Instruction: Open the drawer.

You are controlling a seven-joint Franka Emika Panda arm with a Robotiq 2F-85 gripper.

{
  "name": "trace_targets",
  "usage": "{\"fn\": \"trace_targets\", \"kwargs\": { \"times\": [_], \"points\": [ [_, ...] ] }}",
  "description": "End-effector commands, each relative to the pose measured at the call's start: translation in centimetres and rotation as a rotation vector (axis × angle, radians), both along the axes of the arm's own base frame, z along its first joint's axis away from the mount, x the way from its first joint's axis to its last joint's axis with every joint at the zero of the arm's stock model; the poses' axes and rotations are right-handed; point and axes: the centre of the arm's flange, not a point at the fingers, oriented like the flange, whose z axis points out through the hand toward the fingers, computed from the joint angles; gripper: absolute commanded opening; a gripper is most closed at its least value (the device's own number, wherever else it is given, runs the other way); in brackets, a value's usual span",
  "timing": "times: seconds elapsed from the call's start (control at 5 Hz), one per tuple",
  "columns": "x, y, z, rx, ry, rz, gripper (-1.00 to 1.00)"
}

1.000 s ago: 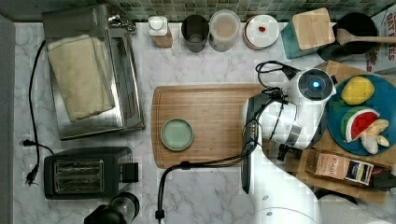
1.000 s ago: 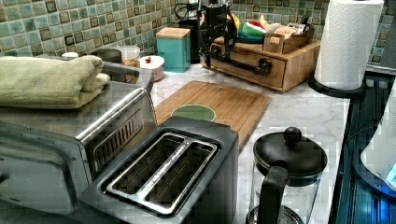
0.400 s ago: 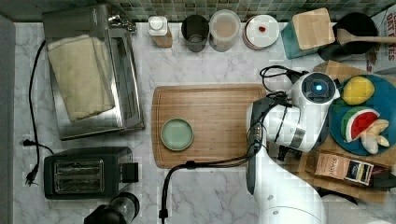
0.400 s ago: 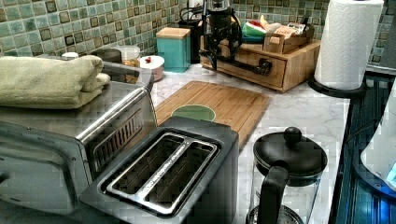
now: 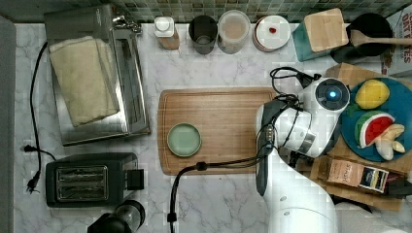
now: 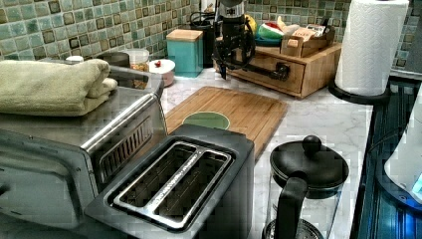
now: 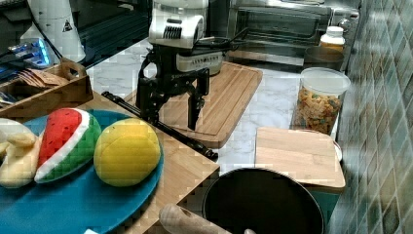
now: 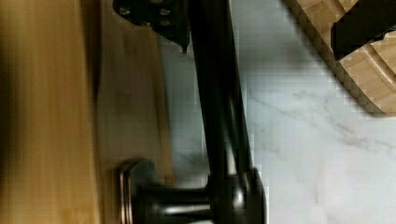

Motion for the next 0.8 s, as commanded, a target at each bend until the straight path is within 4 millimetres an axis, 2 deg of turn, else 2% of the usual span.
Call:
{"fn": "trace_targets", "kwargs": {
  "times": [0.2, 0.4, 0.6, 0.8],
  "points": [
    [0.2, 6.5, 0.6, 0.074, 0.070, 0.080, 1.00],
    [1.3, 9.5, 1.5, 0.051, 0.056, 0.157, 1.00],
    [2.2, 13.5, 0.7, 0.077, 0.057, 0.238, 1.00],
    [3.3, 17.1, 0.3, 0.102, 0.044, 0.220, 1.00]
  ]
}}
